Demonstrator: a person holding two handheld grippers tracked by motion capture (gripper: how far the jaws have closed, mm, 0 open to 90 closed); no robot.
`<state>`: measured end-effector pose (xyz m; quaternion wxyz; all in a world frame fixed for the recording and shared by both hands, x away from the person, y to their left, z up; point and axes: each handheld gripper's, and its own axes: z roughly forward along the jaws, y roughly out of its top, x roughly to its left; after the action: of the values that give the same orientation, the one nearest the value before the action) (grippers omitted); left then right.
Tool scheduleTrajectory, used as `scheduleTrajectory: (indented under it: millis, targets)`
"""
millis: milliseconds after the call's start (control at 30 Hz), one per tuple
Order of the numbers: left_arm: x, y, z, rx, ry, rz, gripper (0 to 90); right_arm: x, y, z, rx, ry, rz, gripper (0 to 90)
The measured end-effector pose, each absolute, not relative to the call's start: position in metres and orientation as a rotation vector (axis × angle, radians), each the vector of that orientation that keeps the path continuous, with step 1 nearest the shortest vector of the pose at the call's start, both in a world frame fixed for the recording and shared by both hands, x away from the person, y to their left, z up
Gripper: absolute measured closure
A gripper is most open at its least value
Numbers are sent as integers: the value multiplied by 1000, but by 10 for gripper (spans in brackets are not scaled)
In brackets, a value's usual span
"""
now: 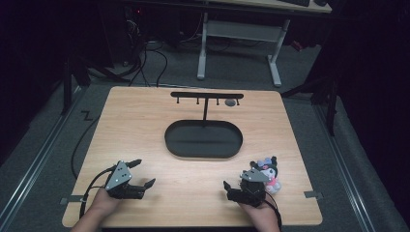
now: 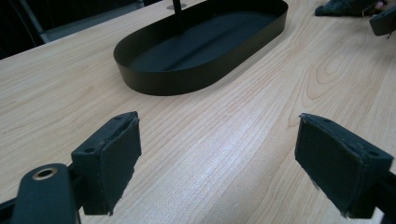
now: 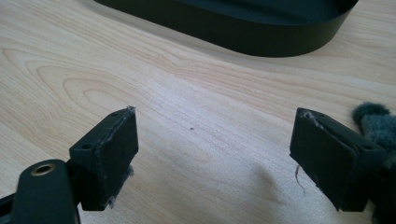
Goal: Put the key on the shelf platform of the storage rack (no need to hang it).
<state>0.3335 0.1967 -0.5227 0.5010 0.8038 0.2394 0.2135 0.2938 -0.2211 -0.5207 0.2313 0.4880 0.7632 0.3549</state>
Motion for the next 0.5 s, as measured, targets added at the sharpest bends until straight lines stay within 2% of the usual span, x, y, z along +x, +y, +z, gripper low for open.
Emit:
scheduleTrajectory:
  millis: [500]
  targets:
    - [333, 197, -523, 1942, 574, 515, 154, 310, -207, -514, 1385, 2229, 862, 171]
